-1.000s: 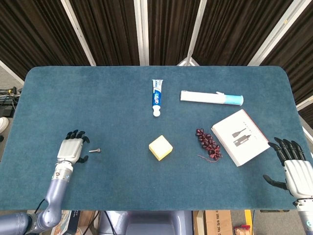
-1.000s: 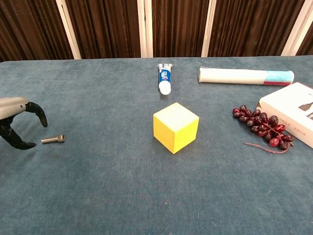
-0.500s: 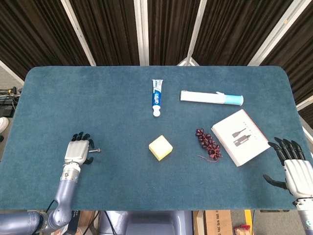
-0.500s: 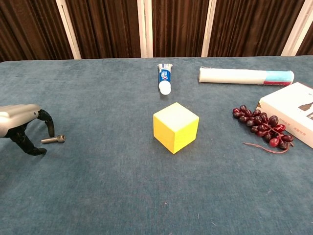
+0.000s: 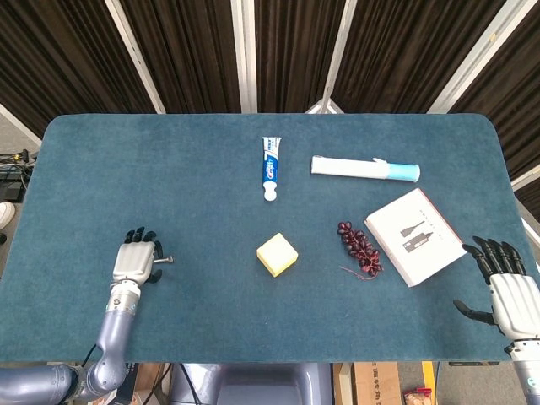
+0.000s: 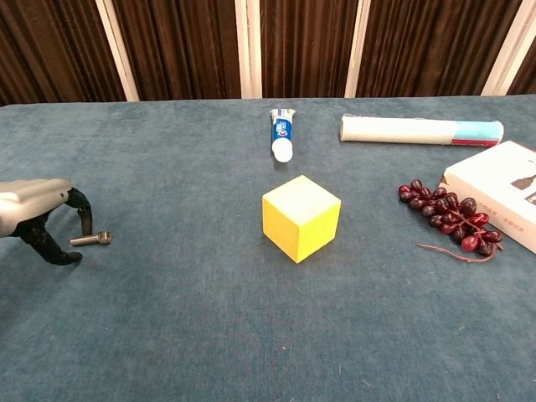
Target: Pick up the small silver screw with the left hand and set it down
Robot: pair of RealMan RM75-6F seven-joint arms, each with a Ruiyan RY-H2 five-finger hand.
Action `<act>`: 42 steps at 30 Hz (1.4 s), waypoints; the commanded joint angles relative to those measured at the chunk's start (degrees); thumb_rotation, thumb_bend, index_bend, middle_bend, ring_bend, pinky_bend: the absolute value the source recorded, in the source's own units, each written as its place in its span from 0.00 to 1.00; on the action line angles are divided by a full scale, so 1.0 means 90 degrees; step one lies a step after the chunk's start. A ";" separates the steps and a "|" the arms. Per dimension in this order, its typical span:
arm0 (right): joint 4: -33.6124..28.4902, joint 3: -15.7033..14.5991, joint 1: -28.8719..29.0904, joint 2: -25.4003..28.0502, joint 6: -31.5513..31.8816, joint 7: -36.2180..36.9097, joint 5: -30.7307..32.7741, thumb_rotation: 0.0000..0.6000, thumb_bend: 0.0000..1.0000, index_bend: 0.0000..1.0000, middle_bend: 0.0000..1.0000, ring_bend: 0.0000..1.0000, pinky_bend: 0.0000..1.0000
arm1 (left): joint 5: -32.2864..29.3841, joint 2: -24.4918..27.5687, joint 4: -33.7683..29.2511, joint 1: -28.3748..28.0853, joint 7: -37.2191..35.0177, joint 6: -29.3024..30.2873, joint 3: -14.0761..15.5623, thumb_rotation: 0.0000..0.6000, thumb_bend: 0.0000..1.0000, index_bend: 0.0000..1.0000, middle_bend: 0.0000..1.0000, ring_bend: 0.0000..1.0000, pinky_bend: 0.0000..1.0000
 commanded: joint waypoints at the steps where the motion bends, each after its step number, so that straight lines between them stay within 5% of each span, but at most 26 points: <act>1: -0.0002 -0.0004 0.0006 -0.0006 -0.0012 -0.0012 -0.0003 1.00 0.15 0.19 0.11 0.06 0.00 | 0.0042 -0.0009 0.0051 0.0006 0.0012 0.0046 0.0011 1.00 0.45 0.47 0.15 0.00 0.00; 42: 0.0005 -0.0006 0.0091 -0.0046 -0.0186 -0.0059 0.0085 1.00 0.15 0.19 0.11 0.06 0.00 | 0.0137 -0.0221 0.0368 0.0057 0.0051 0.0034 0.0035 1.00 0.51 0.54 0.18 0.00 0.00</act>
